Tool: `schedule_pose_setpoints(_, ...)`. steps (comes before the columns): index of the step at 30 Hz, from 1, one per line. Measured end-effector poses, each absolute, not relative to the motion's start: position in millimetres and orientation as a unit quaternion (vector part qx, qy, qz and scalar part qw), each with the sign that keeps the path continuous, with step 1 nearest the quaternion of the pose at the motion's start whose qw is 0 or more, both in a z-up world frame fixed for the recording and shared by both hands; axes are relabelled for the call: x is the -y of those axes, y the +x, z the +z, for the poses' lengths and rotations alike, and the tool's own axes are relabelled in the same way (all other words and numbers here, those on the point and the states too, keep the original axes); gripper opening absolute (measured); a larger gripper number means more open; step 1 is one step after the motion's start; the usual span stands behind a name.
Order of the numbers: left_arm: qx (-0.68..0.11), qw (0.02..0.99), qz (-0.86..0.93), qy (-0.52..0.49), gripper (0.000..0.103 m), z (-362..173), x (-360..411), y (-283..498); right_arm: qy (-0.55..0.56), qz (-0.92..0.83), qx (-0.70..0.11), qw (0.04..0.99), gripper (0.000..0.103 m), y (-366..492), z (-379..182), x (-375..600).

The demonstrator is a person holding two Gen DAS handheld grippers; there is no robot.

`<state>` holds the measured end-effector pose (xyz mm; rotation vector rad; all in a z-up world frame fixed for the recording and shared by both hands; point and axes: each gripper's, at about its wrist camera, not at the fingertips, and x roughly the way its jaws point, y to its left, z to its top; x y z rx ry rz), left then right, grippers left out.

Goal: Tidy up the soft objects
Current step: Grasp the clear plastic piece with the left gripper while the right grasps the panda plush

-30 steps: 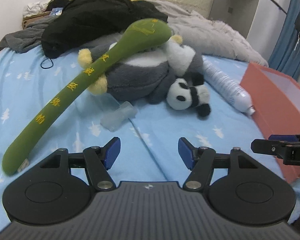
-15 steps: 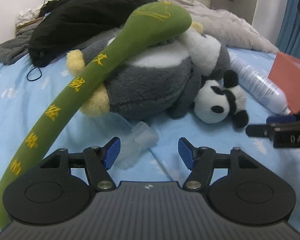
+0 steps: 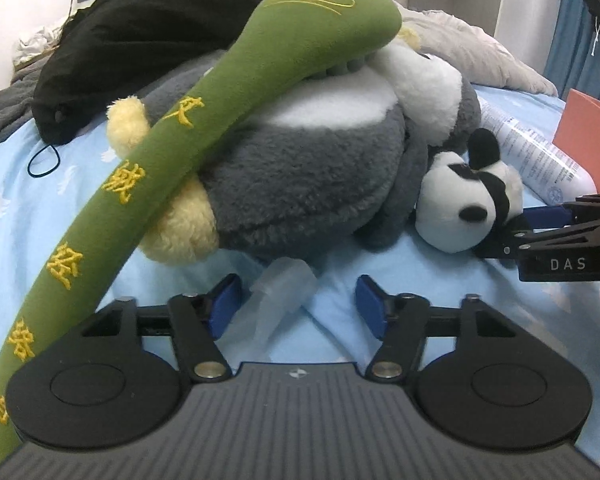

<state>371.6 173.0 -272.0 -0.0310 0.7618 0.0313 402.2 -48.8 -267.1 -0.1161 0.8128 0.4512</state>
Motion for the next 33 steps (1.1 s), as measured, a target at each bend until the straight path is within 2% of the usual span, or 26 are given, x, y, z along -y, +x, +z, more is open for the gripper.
schedule_pose_setpoints(2, -0.368, 0.929, 0.020, -0.021, 0.048, -271.2, -175.7, 369.9, -0.053, 0.219, -0.387, 0.894, 0.066, 403.4, -267.3, 47.8)
schedule_pose_setpoints(4, -0.367, 0.930, 0.021, -0.018, 0.040, -270.4, -175.3, 369.1, -0.054, 0.226, -0.385, 0.893, 0.060, 404.8, -267.7, 46.1)
schedule_pose_setpoints(5, -0.366, 0.930, 0.019, -0.016, 0.035, -269.1, -174.1, 368.3, -0.053, 0.229, -0.384, 0.893, 0.056, 404.6, -267.4, 45.7)
schedule_pose_setpoints(6, -0.364, 0.931, 0.018, -0.015, 0.033, -267.8, -172.8, 367.4, -0.049, 0.233, -0.385, 0.892, 0.047, 404.2, -266.9, 45.8)
schedule_pose_setpoints(8, -0.363, 0.932, 0.020, -0.013, 0.031, -265.2, -170.8, 364.9, -0.045, 0.233, -0.386, 0.892, 0.036, 402.6, -264.9, 45.7)
schedule_pose_setpoints(11, -0.360, 0.933, 0.023, -0.020, 0.029, -260.8, -169.9, 358.9, -0.053, 0.225, -0.383, 0.894, 0.031, 398.7, -261.9, 46.2)
schedule_pose_setpoints(15, -0.360, 0.932, 0.026, -0.035, 0.029, -252.9, -168.4, 348.4, -0.051, 0.217, -0.388, 0.894, 0.029, 394.1, -257.2, 52.3)
schedule_pose_setpoints(33, -0.356, 0.932, 0.023, -0.068, 0.029, -213.1, -123.5, 287.5, -0.058, 0.202, -0.398, 0.893, 0.028, 316.7, -223.5, 90.3)
